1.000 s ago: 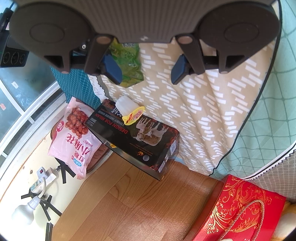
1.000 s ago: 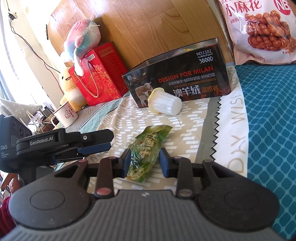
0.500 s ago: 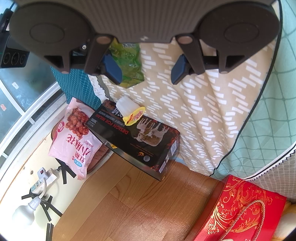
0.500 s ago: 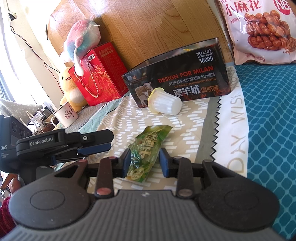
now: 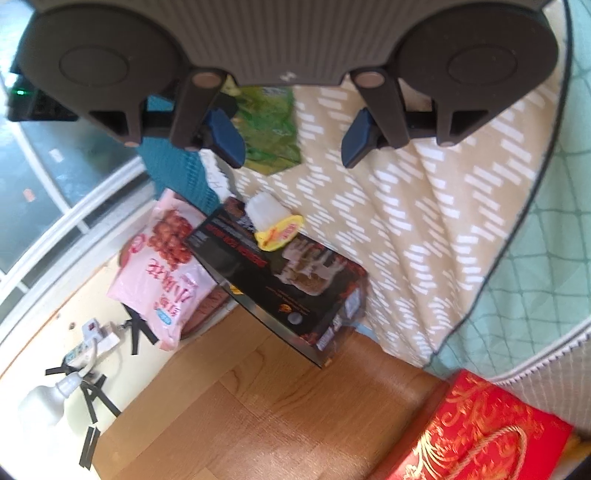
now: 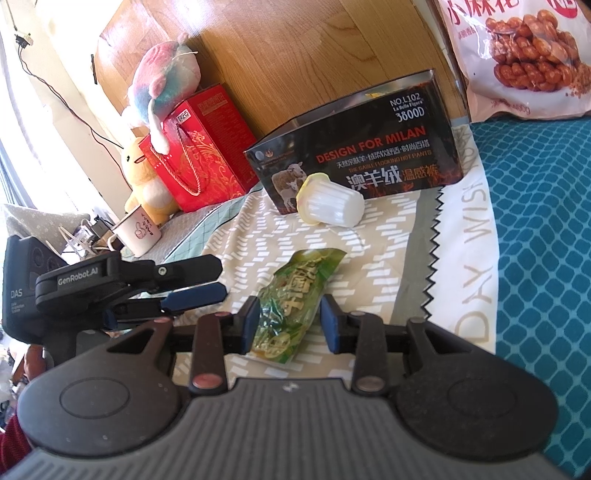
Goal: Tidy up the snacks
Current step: 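Carry the pickle packet into the tin box and open the right tool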
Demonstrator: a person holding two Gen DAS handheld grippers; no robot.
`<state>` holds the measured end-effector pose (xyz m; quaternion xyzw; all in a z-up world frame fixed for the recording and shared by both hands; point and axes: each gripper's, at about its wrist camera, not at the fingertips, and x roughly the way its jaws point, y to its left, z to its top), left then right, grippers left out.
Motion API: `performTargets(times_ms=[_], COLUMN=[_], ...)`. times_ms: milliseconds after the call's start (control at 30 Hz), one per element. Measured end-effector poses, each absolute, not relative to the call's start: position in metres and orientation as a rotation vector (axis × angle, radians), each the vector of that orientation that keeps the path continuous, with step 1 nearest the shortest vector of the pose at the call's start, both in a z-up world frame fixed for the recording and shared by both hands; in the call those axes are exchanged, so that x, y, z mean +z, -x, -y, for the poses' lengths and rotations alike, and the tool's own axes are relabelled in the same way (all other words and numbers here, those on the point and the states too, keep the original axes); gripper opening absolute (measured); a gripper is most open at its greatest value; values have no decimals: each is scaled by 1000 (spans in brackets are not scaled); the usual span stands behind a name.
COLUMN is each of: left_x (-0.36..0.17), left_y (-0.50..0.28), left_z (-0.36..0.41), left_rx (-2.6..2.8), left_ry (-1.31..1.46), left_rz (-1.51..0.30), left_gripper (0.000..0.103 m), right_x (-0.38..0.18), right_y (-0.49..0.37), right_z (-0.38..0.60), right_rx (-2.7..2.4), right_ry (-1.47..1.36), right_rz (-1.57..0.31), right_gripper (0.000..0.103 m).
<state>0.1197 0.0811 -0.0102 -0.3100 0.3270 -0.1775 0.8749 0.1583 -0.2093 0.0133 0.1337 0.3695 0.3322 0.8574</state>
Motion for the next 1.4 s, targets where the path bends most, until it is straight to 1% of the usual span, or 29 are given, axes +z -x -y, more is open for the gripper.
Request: performTargets(times_ms=[100, 167, 200, 233, 267, 333, 433, 533, 667, 833, 900, 1000, 1100, 1167, 1200, 1267, 1300, 1333, 1367, 1400], left_x=[-7, -8, -10, -11, -11, -11, -12, -3, 28, 75, 80, 75, 66, 62, 62, 65, 68, 72, 76, 79], left_y=[-120, -125, -127, -126, -126, -127, -131, -135, -156, -202, -226, -254, -268, -273, -274, -269, -264, -256, -248, -239], left_z=[-72, -62, -56, -52, -50, -50, -54, -57, -55, -50, -48, -43, -37, -38, -41, -47, -51, -53, -57, -59], left_rx=[-429, -465, -465, -462, -457, -455, -460, -474, -492, -472, -456, -428, -365, -343, -328, -316, -312, -307, -304, -305], left_ry=[638, 614, 597, 582, 575, 590, 638, 671, 646, 575, 550, 535, 482, 488, 500, 525, 525, 517, 510, 508], left_rz=[-692, -733, -760, -751, -749, -755, -777, -761, -693, -608, -607, -637, -648, -647, -642, -624, -612, -593, -575, -562], left_gripper=[58, 58, 56, 56, 56, 52, 47, 47, 47, 47, 47, 43, 43, 45, 46, 48, 49, 50, 51, 53], right_x=[12, 12, 12, 13, 13, 13, 15, 20, 41, 79, 86, 84, 70, 62, 60, 60, 62, 67, 72, 76], right_y=[-160, -160, -159, -157, -156, -154, -152, -154, -171, -218, -243, -276, -300, -305, -308, -311, -309, -302, -294, -284], right_z=[212, 211, 209, 205, 203, 198, 199, 202, 206, 195, 186, 174, 163, 162, 158, 152, 153, 158, 166, 175], right_rx=[713, 720, 726, 717, 707, 718, 727, 734, 730, 721, 691, 639, 614, 600, 581, 525, 499, 485, 464, 457], right_ry=[-309, -307, -297, -272, -253, -236, -273, -342, -396, -388, -361, -317, -305, -281, -252, -184, -167, -176, -197, -219], right_rz=[-788, -790, -790, -786, -783, -785, -766, -747, -691, -590, -560, -561, -606, -596, -585, -585, -572, -544, -507, -477], right_gripper=[42, 42, 38, 32, 21, 17, 13, 10, 9, 9, 9, 8, 9, 17, 18, 40, 44, 50, 53, 53])
